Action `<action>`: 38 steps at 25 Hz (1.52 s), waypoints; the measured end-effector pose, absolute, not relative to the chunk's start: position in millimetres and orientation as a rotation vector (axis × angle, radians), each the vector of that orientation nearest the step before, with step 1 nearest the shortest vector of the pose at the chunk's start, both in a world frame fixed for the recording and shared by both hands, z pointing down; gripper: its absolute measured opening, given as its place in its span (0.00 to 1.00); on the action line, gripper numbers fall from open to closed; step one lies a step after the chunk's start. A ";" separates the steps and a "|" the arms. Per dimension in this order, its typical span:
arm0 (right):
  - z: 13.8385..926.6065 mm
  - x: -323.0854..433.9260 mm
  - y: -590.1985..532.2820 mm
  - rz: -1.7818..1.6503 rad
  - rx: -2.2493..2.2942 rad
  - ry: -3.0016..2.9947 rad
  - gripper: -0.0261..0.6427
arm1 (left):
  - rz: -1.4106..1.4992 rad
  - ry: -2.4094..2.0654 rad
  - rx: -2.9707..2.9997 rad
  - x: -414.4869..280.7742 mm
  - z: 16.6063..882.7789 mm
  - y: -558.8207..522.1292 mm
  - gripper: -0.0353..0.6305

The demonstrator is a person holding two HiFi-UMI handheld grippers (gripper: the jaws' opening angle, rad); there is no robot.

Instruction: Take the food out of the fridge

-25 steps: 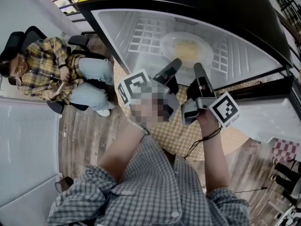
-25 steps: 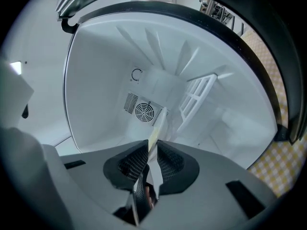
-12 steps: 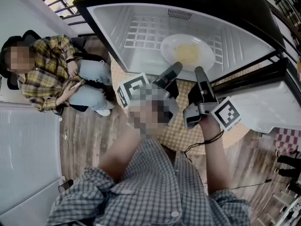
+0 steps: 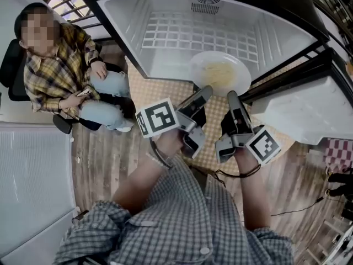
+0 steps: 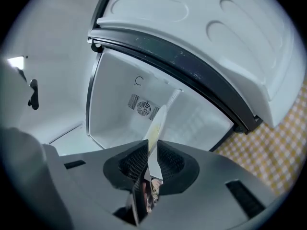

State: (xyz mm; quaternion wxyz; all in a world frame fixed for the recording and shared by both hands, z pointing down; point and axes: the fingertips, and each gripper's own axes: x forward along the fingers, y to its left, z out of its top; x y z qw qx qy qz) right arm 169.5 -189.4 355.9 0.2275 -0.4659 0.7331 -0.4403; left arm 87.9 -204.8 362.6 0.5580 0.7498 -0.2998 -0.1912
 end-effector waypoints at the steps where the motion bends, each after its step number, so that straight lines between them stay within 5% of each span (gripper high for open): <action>1: 360.2 169.9 -184.1 -1.220 -1.291 2.025 0.12 | -0.445 -0.696 1.761 89.2 365.9 -199.3 0.13; 38: 554.5 187.9 -113.9 -1.689 -1.544 1.733 0.12 | -0.040 -0.697 1.488 114.4 563.0 -132.9 0.15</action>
